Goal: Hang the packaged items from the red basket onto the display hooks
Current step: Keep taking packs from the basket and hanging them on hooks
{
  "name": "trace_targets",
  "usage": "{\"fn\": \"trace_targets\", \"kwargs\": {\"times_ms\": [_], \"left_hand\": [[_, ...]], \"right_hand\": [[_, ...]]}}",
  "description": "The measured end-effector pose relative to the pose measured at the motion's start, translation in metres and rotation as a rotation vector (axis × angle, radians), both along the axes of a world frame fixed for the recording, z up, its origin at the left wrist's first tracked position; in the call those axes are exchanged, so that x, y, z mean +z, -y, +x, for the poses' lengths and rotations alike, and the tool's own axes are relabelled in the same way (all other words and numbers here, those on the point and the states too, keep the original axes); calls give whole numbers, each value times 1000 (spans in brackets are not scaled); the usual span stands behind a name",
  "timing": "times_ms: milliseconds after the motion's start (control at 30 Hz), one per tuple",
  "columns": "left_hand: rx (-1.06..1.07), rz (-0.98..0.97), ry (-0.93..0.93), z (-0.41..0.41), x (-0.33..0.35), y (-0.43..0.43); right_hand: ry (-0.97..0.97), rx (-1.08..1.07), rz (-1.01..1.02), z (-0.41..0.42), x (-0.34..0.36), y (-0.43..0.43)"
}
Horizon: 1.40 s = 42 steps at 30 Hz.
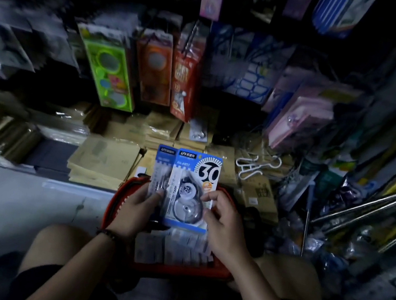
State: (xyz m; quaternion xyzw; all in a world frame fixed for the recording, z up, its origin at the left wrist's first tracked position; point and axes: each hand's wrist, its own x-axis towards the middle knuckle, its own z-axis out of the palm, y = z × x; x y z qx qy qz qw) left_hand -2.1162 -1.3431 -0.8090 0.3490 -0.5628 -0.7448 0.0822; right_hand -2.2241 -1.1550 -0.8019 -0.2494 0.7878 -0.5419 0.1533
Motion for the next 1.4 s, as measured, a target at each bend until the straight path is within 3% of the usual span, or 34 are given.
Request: {"fn": "trace_targets", "kwargs": {"times_ms": [233, 567, 700, 1067, 1400], "left_hand": [[-49, -19, -187, -2, 52, -25], [15, -106, -405, -51, 168, -27], [29, -114, -488, -70, 227, -25], [-46, -470, -665, -129, 364, -8], [-42, -521, -752, -176, 470, 9]], "right_hand": [[-91, 6, -11, -4, 63, -14], [-843, -180, 234, -20, 177, -3], [-848, -168, 192, -35, 225, 8], [-968, -163, 82, -106, 365, 15], [-1141, -346, 120, -186, 469, -8]]}}
